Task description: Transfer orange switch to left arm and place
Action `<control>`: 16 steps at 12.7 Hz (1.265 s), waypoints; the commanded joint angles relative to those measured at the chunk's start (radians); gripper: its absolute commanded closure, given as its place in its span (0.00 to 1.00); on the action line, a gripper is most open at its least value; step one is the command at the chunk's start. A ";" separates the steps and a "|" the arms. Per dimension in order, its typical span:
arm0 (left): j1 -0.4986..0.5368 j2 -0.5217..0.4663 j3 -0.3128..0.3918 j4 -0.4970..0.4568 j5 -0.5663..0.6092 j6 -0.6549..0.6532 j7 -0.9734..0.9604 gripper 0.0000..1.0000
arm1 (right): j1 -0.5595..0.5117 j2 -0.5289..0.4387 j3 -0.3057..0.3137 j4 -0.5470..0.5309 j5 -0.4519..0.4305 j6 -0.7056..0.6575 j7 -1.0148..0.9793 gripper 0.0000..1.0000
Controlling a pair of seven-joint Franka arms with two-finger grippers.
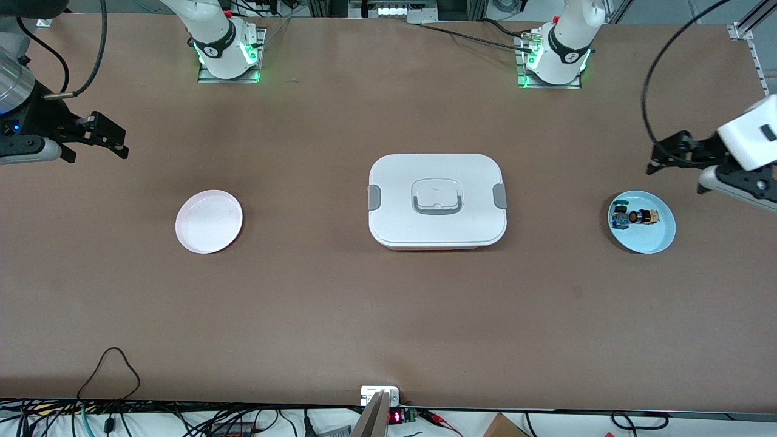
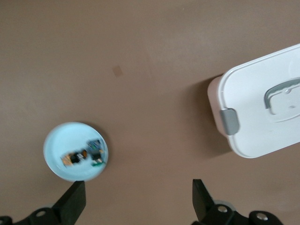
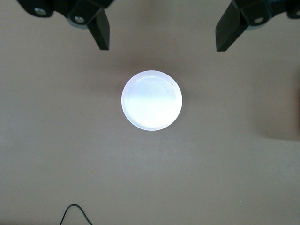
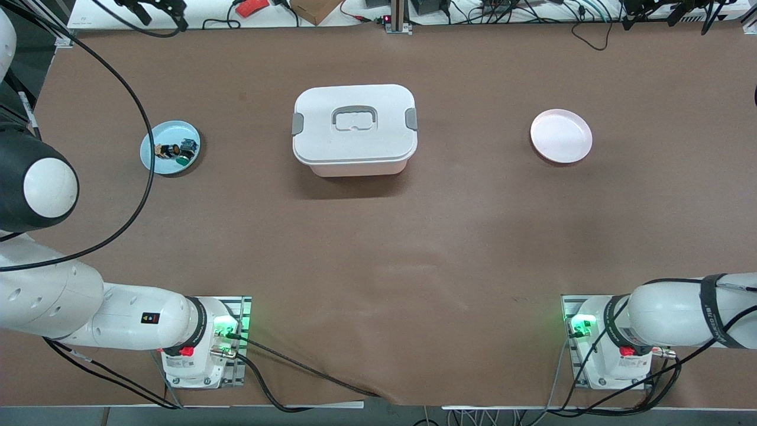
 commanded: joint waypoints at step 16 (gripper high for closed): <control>-0.011 -0.099 0.064 -0.104 0.041 0.079 -0.227 0.00 | 0.003 0.003 -0.001 0.009 0.015 -0.007 0.011 0.00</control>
